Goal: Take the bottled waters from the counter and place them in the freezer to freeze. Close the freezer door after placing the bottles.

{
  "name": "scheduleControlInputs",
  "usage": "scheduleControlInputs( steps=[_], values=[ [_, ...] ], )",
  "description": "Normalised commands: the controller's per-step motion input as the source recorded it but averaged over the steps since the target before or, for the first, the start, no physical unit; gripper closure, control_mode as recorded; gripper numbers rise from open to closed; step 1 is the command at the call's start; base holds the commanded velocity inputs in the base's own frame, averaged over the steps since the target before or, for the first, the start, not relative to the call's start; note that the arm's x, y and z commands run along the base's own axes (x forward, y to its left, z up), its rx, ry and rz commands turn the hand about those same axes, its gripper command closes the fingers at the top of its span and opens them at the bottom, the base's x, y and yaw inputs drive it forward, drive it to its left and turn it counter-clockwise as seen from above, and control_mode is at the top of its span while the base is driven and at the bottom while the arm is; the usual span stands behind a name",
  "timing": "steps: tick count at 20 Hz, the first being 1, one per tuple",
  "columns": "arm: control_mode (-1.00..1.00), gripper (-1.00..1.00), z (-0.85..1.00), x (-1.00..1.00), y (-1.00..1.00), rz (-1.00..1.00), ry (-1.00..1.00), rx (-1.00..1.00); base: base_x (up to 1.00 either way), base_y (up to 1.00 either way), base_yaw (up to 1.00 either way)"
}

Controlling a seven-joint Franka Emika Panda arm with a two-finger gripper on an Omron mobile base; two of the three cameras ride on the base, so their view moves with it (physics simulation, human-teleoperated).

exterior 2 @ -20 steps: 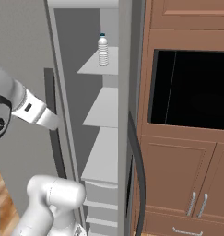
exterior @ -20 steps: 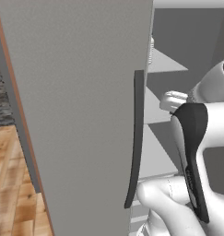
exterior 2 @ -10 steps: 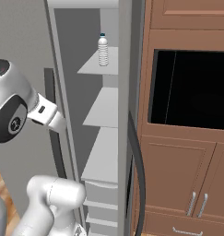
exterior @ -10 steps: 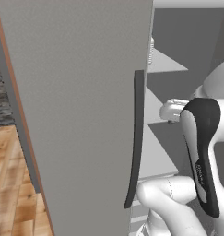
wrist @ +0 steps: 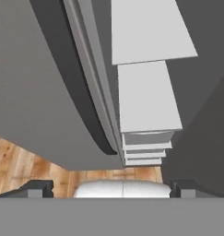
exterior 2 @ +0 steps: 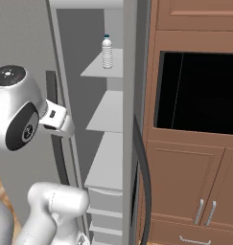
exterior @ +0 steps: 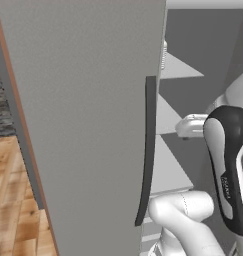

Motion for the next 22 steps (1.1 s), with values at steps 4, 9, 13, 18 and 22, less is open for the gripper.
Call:
scheduleControlInputs(
  steps=[4, 9, 13, 18, 22],
  values=[
    [-1.0, -1.0, -0.39, 0.0, 0.0, 0.0, 0.0, -0.11, 0.0, 0.0, 0.0],
    [-1.0, -1.0, -0.44, 0.0, 0.0, 0.0, 0.0, -0.14, 0.0, 0.0, 0.0],
    [-1.0, -1.0, -0.29, 0.0, 0.0, -0.05, 0.03, -0.1, 0.0, 0.0, 0.0],
    [-1.0, -1.0, 0.0, 0.0, 0.0, 0.0, 0.0, 0.0, 0.0, 0.0, 0.0],
    [-1.0, -1.0, 0.0, 0.0, 0.0, 0.0, -0.01, 0.0, 0.0, 0.0, 0.0]
  ],
)
